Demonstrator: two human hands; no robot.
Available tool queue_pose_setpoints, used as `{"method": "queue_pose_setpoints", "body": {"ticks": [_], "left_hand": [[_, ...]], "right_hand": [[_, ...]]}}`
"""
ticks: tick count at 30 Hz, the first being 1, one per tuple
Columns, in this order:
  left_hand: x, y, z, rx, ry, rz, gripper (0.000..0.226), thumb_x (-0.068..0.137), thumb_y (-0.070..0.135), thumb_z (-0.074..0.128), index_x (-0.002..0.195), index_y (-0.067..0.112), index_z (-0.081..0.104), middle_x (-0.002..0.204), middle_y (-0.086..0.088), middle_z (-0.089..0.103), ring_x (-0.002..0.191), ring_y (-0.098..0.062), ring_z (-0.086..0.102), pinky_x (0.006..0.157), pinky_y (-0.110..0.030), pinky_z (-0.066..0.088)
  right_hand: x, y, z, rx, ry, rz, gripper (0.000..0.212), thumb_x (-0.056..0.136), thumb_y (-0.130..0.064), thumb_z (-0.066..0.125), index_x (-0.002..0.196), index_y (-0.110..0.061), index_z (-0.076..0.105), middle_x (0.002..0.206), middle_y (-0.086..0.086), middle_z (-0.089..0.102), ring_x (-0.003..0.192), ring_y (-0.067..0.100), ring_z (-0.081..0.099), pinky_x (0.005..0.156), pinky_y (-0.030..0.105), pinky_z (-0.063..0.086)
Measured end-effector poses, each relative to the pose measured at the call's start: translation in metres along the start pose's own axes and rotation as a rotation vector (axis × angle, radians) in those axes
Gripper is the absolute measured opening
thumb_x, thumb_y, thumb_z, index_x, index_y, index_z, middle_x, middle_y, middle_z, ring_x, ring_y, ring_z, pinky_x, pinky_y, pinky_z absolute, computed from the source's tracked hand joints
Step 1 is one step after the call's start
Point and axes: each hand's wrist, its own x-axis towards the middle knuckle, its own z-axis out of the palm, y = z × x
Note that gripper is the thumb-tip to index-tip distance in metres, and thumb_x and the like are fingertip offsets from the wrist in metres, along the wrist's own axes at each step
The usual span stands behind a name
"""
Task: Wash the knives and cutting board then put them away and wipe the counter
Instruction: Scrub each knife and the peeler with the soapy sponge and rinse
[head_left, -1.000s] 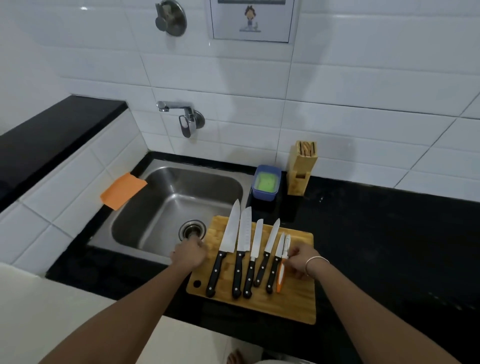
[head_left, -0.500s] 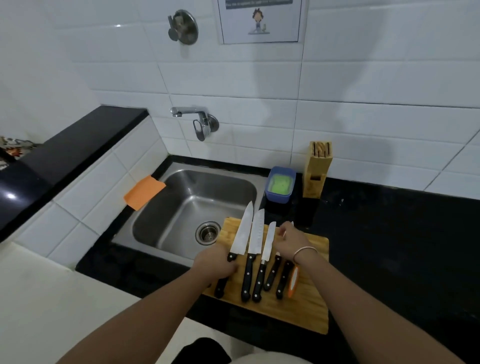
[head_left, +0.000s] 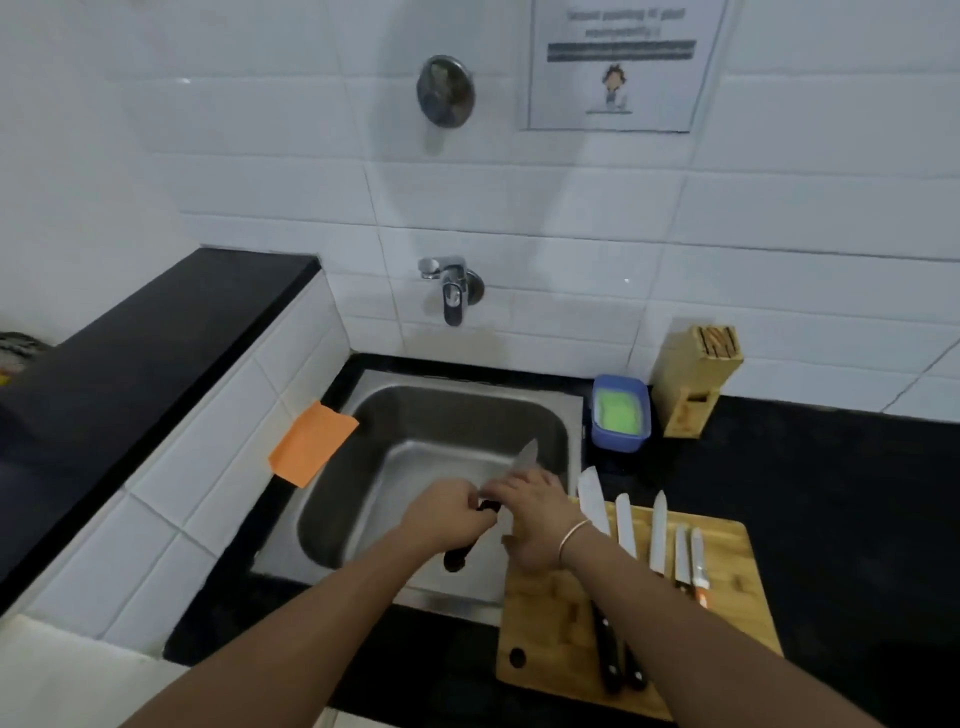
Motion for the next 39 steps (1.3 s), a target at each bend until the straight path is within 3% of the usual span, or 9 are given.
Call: {"method": "queue_pose_setpoints", "body": {"ticks": [6,10,12,16,21,26,32,35,39], "left_hand": [[0.031,-0.039,-0.051,-0.137,-0.156,0.037,0.032,0.084,0.033,0.071,0.059,0.019,0.057,0.06,0.001,0.053,0.063,-0.016,0.053,0.06,-0.031,0.041],[0.048,-0.047,-0.088,-0.257,-0.186,0.149,0.031,0.091,0.033,0.072,0.066,0.017,0.064,0.056,0.0,0.057,0.047,-0.013,0.052,0.045,-0.026,0.041],[0.061,-0.044,-0.11,-0.397,-0.086,0.167,0.022,0.097,0.028,0.067,0.078,0.016,0.068,0.065,-0.002,0.068,0.052,-0.014,0.06,0.046,-0.025,0.046],[0.101,-0.033,-0.145,-0.643,0.263,0.182,0.01,0.092,0.019,0.068,0.083,0.023,0.068,0.078,-0.002,0.072,0.073,-0.021,0.067,0.073,-0.034,0.055],[0.137,-0.001,-0.188,-0.712,0.425,0.231,0.012,0.101,0.018,0.061,0.111,0.013,0.065,0.102,0.003,0.065,0.092,-0.013,0.058,0.074,-0.016,0.04],[0.166,0.022,-0.197,-0.74,0.217,0.194,0.024,0.102,0.023,0.056,0.124,0.018,0.064,0.105,0.001,0.065,0.093,-0.015,0.058,0.083,-0.028,0.043],[0.183,0.02,-0.194,-0.953,0.212,0.095,0.015,0.096,0.012,0.064,0.089,0.025,0.068,0.095,-0.002,0.069,0.096,-0.022,0.065,0.089,-0.04,0.061],[0.181,0.02,-0.196,-1.064,0.165,0.111,0.017,0.098,0.011,0.064,0.088,0.023,0.065,0.1,-0.003,0.066,0.11,-0.027,0.066,0.081,-0.03,0.061],[0.181,0.014,-0.195,-1.155,0.117,0.116,0.012,0.101,0.016,0.063,0.09,0.019,0.066,0.112,-0.014,0.067,0.118,-0.036,0.064,0.082,-0.032,0.059]], "right_hand": [[0.044,-0.04,-0.003,-0.07,0.188,0.003,0.035,0.096,-0.039,0.048,0.126,-0.026,0.06,0.116,-0.003,0.066,0.113,0.025,0.051,0.103,0.043,0.033],[0.059,-0.045,-0.007,-0.05,0.284,0.065,0.028,0.096,-0.035,0.047,0.116,-0.024,0.062,0.108,-0.001,0.069,0.103,0.027,0.059,0.095,0.043,0.04],[0.069,-0.044,-0.015,-0.011,0.295,0.12,0.026,0.099,-0.037,0.047,0.117,-0.024,0.06,0.106,-0.001,0.069,0.101,0.026,0.059,0.091,0.039,0.039],[0.093,-0.038,-0.039,0.3,0.298,0.277,0.019,0.099,-0.037,0.054,0.11,-0.023,0.06,0.089,0.004,0.07,0.083,0.029,0.065,0.071,0.04,0.051],[0.13,-0.042,-0.06,0.576,0.306,0.412,0.024,0.096,-0.032,0.062,0.12,-0.027,0.064,0.11,0.0,0.073,0.101,0.022,0.068,0.093,0.039,0.054],[0.148,-0.042,-0.056,0.621,0.261,0.45,0.026,0.094,-0.035,0.064,0.119,-0.028,0.066,0.115,0.0,0.072,0.107,0.023,0.066,0.098,0.042,0.053],[0.155,-0.033,-0.059,0.574,0.22,0.471,0.029,0.094,-0.036,0.064,0.121,-0.025,0.067,0.116,0.002,0.072,0.107,0.025,0.066,0.096,0.042,0.054],[0.16,-0.032,-0.063,0.532,0.199,0.477,0.03,0.095,-0.036,0.064,0.123,-0.026,0.066,0.115,0.003,0.072,0.105,0.026,0.067,0.094,0.04,0.054],[0.169,-0.033,-0.064,0.569,0.181,0.513,0.03,0.095,-0.037,0.064,0.123,-0.027,0.066,0.115,0.001,0.071,0.106,0.024,0.066,0.096,0.042,0.054]]}}
